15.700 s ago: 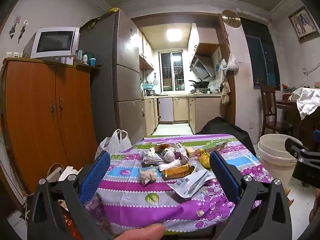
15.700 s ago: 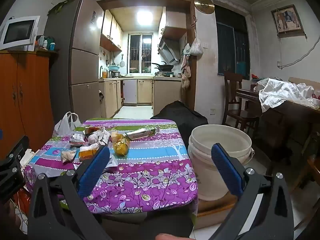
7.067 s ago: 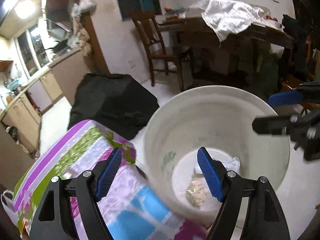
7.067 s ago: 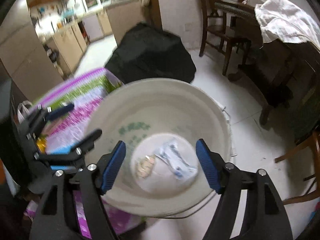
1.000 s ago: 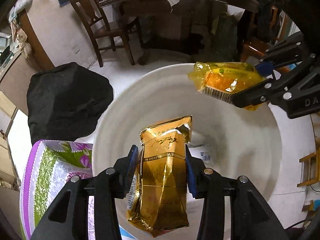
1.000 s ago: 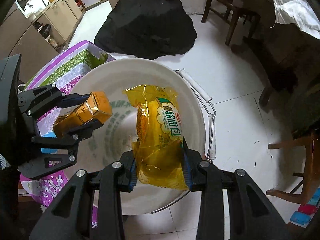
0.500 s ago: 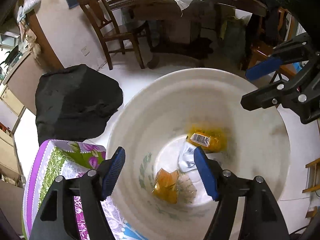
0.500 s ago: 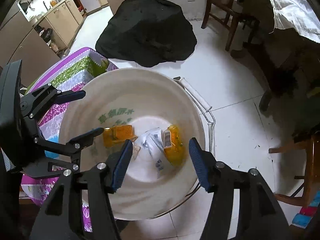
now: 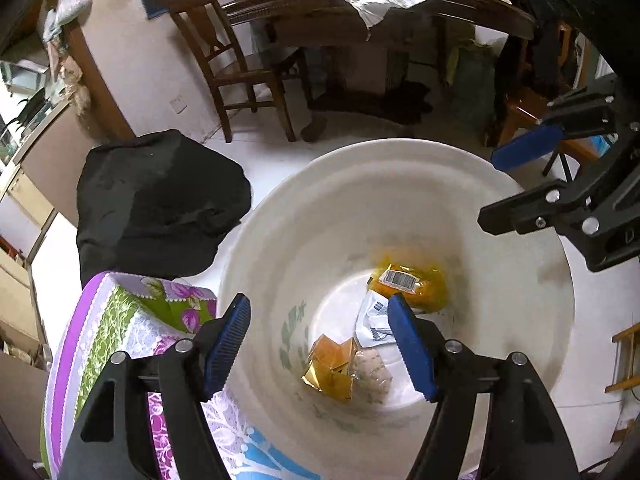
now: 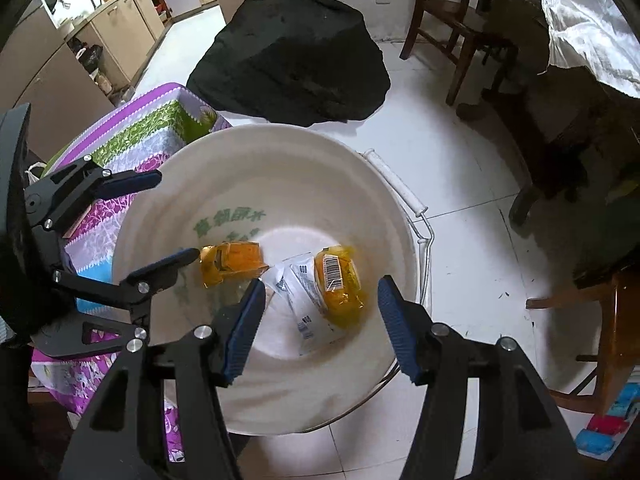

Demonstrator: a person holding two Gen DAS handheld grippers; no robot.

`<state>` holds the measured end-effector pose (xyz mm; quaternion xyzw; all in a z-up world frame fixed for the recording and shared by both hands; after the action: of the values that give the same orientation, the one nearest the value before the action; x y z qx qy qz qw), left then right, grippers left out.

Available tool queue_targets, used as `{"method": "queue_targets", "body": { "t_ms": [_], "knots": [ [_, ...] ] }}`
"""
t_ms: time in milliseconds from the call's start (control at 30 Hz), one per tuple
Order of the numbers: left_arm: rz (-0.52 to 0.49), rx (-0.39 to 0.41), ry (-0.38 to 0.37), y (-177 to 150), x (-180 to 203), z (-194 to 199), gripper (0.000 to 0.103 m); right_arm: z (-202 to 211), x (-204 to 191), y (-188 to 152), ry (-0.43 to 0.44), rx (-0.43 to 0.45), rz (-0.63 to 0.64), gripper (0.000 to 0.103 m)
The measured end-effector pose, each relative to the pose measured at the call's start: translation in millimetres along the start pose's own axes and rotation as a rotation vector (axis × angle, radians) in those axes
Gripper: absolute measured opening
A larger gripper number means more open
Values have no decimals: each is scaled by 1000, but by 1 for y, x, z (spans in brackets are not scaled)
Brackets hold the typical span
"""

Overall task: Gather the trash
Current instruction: 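Return to the table and grasp the green box with the left tool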

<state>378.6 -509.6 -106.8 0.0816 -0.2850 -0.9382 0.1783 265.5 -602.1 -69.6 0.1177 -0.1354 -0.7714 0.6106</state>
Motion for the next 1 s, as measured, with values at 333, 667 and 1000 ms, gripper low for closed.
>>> {"method": "queue_targets", "body": {
  "t_ms": [333, 667, 1000],
  "knots": [
    [141, 74, 147, -33, -15, 33, 71, 23, -37, -7, -137, 219, 16, 56],
    [289, 178, 309, -107, -40, 81, 75, 41, -117, -37, -161, 499, 79, 56],
    [417, 193, 403, -184, -80, 116, 75, 28, -181, -48, -58, 555, 110, 56]
  ]
}}
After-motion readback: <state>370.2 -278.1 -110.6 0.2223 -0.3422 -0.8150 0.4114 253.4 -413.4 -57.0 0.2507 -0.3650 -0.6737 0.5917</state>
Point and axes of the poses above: each gripper's, at about its wrist camera, not at the fingertips, and z roughly against the way its jaws point, x to its right, y to its top, the point moved 2 cm from there along -z, roughly the way its jaws point, and after that the axes turned 9 degrees about z, right-handed, at the moved point
